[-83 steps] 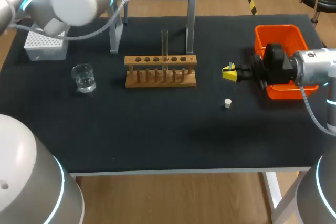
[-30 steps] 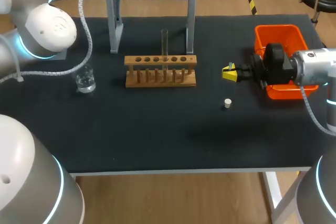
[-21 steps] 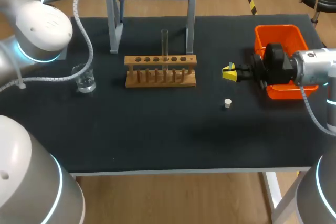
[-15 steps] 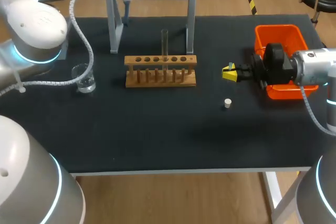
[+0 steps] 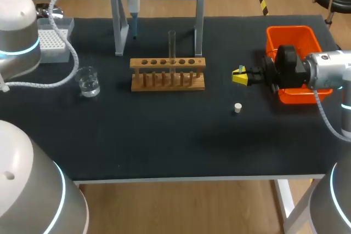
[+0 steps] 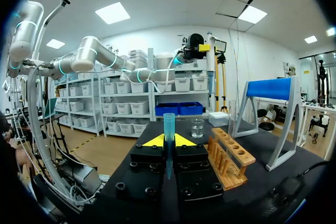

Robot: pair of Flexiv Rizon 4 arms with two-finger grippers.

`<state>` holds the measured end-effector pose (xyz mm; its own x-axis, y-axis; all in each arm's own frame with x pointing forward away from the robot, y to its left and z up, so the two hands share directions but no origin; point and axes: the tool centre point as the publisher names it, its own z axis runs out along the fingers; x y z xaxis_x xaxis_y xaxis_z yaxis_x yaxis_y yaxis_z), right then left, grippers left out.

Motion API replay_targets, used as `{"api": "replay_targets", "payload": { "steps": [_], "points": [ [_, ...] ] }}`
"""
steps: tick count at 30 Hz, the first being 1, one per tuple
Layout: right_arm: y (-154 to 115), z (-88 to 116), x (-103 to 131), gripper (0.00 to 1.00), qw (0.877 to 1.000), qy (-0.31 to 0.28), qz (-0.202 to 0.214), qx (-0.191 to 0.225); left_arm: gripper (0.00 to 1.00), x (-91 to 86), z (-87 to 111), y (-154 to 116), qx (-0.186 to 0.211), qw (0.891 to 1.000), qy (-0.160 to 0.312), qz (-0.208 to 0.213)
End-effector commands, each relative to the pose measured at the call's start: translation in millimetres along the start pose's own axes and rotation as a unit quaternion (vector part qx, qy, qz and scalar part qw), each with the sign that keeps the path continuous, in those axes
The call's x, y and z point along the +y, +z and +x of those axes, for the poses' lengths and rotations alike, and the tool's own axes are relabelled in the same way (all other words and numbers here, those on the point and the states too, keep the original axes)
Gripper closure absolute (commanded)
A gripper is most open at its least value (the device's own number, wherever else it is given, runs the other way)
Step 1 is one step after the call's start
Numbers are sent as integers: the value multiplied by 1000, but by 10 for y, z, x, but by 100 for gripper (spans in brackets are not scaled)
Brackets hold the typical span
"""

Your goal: Invert the test tube, pick up the pipette, mount the tip to pipette, aspirate from beaker and dispense into the tube, eject the tip, return the pipette, and cap with the stopper.

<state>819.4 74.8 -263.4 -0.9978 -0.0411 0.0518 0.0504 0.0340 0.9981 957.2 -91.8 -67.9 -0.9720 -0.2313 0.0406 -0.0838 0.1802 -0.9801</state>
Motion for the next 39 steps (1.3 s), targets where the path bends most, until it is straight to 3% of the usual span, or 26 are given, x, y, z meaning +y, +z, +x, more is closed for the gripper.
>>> {"api": "replay_targets", "payload": {
  "steps": [1,8,17,30,39],
  "points": [
    [-3,9,3,100,1000,0,1,-1,100,-8,59,-3,65,998,1,1],
    [-3,9,3,100,1000,0,1,-1,100,-85,280,29,-12,1000,16,18],
    [-3,9,3,100,1000,0,1,-1,100,-156,561,96,-63,997,17,37],
    [-3,9,3,100,1000,0,1,-1,100,-321,1039,427,-74,996,20,54],
    [-3,9,3,100,1000,0,1,-1,100,-415,1211,530,-67,996,27,48]
  ]
}}
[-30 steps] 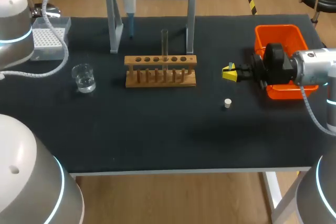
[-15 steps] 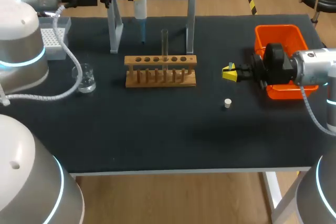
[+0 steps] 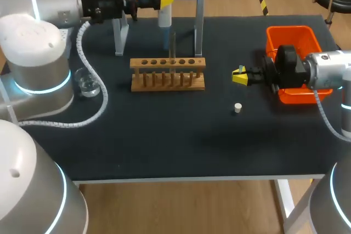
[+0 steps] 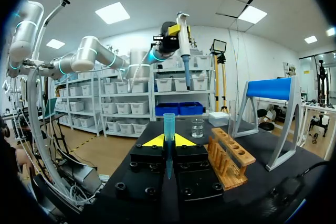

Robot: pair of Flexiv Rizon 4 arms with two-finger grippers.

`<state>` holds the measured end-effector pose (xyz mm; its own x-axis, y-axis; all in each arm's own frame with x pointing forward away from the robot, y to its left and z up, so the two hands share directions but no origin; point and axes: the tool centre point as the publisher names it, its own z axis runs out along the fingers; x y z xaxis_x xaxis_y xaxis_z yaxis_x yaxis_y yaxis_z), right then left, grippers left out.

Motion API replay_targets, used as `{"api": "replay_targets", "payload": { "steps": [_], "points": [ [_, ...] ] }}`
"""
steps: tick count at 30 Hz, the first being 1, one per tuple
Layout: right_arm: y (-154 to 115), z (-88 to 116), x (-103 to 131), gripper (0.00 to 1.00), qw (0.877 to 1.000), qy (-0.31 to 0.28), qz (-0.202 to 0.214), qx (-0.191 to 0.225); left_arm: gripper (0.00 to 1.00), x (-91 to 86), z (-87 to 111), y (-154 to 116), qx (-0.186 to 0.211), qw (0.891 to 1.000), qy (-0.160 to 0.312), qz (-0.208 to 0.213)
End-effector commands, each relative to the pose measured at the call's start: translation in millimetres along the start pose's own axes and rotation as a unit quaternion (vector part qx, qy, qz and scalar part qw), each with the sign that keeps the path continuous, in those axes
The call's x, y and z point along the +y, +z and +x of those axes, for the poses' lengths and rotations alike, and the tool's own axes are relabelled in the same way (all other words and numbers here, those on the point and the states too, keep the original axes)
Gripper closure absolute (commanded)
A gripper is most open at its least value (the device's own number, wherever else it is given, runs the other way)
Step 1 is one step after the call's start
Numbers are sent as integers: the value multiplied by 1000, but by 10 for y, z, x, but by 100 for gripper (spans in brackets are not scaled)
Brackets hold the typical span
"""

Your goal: Invert the test tube, pick up the pipette, mount the tip to pipette, aspirate from beaker and dispense into the tube, eject the tip, return the pipette, and cap with the stopper.

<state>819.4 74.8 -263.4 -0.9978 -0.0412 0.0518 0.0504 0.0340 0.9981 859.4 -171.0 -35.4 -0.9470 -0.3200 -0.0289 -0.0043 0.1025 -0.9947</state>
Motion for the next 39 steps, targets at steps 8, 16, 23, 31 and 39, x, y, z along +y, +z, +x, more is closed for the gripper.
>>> {"api": "replay_targets", "payload": {
  "steps": [8,16,23,31,39],
  "points": [
    [-4,9,3,100,1000,0,1,-1,100,-66,162,117,-7,1000,-1,-4],
    [-4,9,3,100,1000,0,1,-1,100,-78,180,127,1,1000,-3,-6],
    [-4,9,3,100,1000,0,1,-1,100,-83,177,133,5,1000,-7,-7],
    [-4,9,3,100,1000,0,1,-1,100,-83,177,133,5,1000,-7,-7],
    [-4,9,3,100,1000,0,1,-1,100,-83,177,133,5,1000,-7,-7]
  ]
}}
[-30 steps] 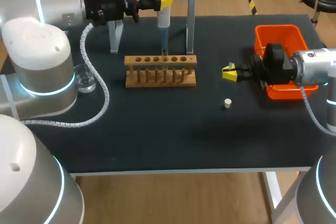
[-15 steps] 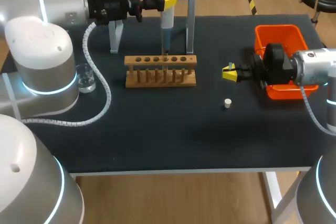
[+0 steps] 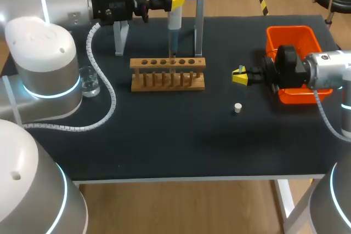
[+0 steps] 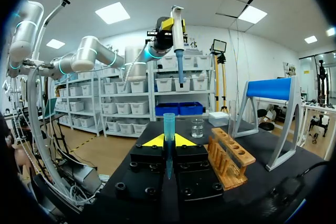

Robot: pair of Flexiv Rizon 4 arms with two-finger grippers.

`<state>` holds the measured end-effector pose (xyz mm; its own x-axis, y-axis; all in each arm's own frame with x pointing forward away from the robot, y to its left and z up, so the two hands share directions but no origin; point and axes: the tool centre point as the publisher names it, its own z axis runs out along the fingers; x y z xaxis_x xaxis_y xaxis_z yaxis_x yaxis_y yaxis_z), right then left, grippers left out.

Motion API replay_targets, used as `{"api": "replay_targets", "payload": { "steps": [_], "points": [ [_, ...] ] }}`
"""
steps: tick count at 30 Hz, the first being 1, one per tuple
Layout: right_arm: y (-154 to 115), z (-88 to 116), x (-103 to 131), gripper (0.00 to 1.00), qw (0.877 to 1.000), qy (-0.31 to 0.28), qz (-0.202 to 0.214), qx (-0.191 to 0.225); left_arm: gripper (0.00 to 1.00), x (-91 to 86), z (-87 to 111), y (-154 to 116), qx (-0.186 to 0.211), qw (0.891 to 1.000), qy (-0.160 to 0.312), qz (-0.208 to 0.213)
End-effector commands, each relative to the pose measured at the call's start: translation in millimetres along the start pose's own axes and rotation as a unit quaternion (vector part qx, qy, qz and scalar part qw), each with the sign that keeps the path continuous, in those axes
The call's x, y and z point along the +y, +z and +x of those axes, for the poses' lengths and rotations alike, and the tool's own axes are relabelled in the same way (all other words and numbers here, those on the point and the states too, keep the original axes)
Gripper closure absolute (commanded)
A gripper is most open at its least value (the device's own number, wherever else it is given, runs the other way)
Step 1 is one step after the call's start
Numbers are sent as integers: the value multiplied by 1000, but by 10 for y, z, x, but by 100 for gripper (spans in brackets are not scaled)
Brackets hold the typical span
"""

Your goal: Invert the test tube, pick up the pipette, mount the tip to pipette, aspirate from beaker and dispense into the tube, eject the tip, return the pipette, and cap with the stopper.

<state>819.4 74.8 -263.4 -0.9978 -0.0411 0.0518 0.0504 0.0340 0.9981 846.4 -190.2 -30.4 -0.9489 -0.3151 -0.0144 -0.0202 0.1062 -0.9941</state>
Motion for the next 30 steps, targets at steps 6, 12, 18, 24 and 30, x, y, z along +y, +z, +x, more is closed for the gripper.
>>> {"api": "replay_targets", "payload": {
  "steps": [6,12,18,24,30],
  "points": [
    [-3,9,3,100,1000,0,1,-1,100,-14,-6,-1,1,1000,0,-2],
    [-3,9,3,100,1000,0,1,-1,100,-14,-6,-1,1,1000,0,-2],
    [-3,9,3,100,1000,0,1,-1,100,-14,-6,-1,1,1000,0,-2],
    [17,-8,5,100,1000,0,1,-1,100,-14,-6,-1,1,1000,0,-2],
    [176,-56,36,100,1000,6,2,6,100,-14,-6,-1,1,1000,0,-2]
  ]
}}
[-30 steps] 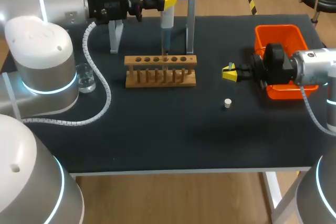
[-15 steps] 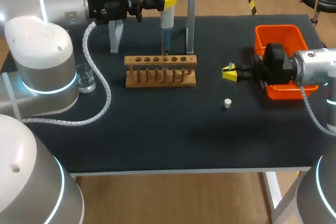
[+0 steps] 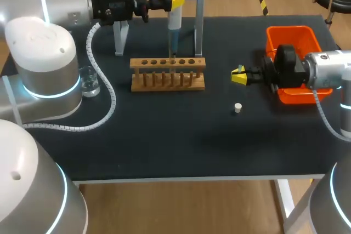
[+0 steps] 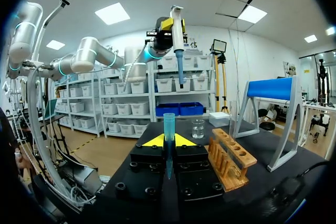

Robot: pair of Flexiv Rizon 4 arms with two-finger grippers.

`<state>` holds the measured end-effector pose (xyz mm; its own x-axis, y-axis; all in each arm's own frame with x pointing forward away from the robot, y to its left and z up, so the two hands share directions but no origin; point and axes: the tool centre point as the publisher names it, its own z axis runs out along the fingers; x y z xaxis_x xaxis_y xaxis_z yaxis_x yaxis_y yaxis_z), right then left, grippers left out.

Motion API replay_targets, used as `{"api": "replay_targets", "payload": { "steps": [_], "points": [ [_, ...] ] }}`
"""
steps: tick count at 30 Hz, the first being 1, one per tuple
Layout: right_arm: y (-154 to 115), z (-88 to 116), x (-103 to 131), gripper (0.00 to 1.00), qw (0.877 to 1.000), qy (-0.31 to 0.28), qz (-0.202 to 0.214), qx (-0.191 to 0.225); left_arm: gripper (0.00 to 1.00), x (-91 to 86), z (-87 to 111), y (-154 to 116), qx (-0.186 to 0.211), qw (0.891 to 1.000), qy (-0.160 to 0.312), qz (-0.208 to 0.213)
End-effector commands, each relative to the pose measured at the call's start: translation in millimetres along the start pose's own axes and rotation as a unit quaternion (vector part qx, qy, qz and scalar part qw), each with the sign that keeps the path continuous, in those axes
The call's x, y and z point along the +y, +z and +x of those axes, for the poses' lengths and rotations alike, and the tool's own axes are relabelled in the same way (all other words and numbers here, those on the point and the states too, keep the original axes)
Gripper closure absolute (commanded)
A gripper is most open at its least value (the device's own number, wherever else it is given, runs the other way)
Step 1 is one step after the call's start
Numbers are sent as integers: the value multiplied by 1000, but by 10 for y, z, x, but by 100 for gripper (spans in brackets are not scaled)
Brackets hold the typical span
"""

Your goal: Invert the test tube, pick up the pipette, mount the tip to pipette, aspirate from beaker and dispense into the tube, eject the tip, return the pipette, and cap with the stopper.

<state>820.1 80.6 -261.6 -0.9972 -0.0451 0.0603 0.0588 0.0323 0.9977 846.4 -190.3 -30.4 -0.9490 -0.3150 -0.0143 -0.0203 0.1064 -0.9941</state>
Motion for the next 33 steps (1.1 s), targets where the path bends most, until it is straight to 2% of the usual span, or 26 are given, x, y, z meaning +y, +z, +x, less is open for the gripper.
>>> {"api": "replay_targets", "payload": {
  "steps": [1,7,18,33],
  "points": [
    [151,-58,24,100,1000,0,5,6,100,-14,-5,-2,1,1000,0,-2],
    [346,-108,6,100,1000,-8,2,18,100,-14,-5,-2,1,1000,0,-2],
    [711,-82,-277,100,999,-4,0,36,100,-14,-5,-2,1,1000,0,-2],
    [1064,-201,-251,100,999,-9,7,50,100,-14,-5,-2,1,1000,0,-2]
  ]
}}
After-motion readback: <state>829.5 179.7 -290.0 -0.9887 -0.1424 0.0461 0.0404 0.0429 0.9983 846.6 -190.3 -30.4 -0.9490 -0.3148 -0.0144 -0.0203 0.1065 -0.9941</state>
